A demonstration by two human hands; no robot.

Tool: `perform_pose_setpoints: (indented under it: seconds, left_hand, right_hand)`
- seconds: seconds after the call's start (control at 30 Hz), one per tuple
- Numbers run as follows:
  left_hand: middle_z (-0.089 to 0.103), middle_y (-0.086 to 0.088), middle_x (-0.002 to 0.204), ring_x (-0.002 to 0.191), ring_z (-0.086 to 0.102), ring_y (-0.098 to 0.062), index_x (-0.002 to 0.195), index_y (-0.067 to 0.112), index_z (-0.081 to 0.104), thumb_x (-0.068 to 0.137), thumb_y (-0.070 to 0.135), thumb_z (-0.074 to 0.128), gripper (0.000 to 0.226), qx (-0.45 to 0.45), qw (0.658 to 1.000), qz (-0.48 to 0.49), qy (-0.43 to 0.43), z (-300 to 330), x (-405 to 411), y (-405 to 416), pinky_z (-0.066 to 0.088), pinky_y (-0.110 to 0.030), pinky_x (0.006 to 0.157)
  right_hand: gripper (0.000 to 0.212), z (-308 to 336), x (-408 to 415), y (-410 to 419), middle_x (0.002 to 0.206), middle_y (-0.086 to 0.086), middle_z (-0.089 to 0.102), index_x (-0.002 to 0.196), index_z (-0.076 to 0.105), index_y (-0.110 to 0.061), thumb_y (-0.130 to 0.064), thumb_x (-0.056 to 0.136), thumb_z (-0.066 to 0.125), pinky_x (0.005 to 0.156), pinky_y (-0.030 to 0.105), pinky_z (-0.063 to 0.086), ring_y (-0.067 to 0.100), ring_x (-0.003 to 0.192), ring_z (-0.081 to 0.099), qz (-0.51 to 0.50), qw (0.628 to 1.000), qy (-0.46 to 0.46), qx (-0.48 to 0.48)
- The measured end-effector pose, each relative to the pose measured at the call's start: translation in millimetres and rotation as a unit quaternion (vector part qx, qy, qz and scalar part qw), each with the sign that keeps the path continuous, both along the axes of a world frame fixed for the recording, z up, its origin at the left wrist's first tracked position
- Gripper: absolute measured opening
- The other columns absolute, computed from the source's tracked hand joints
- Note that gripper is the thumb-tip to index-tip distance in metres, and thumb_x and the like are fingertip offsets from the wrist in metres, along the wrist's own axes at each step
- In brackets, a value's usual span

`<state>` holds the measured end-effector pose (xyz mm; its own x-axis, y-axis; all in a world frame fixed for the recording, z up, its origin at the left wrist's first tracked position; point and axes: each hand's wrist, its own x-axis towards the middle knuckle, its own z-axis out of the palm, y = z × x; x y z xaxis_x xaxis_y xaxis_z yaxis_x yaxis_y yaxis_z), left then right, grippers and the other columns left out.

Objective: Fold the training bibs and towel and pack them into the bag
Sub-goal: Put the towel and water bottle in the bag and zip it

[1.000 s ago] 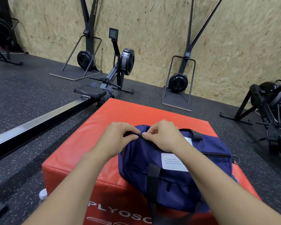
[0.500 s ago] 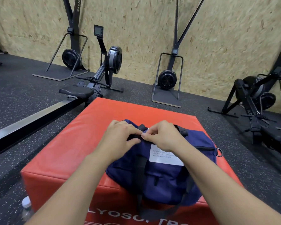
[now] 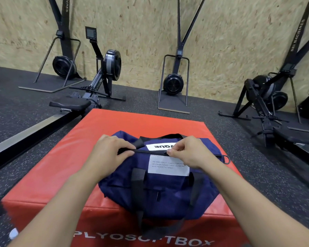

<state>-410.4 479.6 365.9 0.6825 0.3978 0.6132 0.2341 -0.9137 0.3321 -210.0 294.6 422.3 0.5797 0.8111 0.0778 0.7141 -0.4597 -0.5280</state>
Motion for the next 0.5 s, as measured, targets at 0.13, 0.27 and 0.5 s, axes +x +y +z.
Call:
perform_pose_setpoints:
  seconds: [0.13,0.27,0.5]
  left_hand:
    - [0.072,0.02,0.103,0.096,0.063,-0.007,0.105,0.037,0.074,0.082,0.057,0.059,0.034,0.021,0.999,-0.027,-0.005,5.6,21.2,-22.1,0.033,-0.03,0.082]
    - [0.068,0.018,0.108,0.101,0.058,-0.009,0.111,0.036,0.073,0.084,0.05,0.067,0.031,0.044,0.997,-0.057,0.025,4.3,52.6,-47.5,0.028,-0.027,0.084]
    - [0.057,0.028,0.079,0.081,0.049,0.0,0.096,0.039,0.076,0.084,0.037,0.078,0.012,0.001,0.998,-0.057,0.024,-0.1,67.5,-55.4,0.027,-0.02,0.08]
  right_hand:
    - [0.032,-4.0,1.3,-1.7,0.051,-0.01,0.057,0.059,0.067,-0.025,-0.04,0.087,0.071,0.056,0.023,0.037,0.005,0.052,0.047,0.009,1.0,-0.002,0.026]
    - [0.031,-8.8,-0.7,-2.7,0.051,-0.008,0.054,0.062,0.067,-0.025,-0.04,0.089,0.069,0.054,0.024,0.035,0.006,0.051,0.044,0.032,0.998,-0.001,0.047]
    - [0.03,-20.6,11.0,-16.0,0.053,-0.009,0.057,0.062,0.067,-0.028,-0.04,0.089,0.07,0.057,0.028,0.046,0.004,0.047,0.049,0.04,0.996,0.023,0.073]
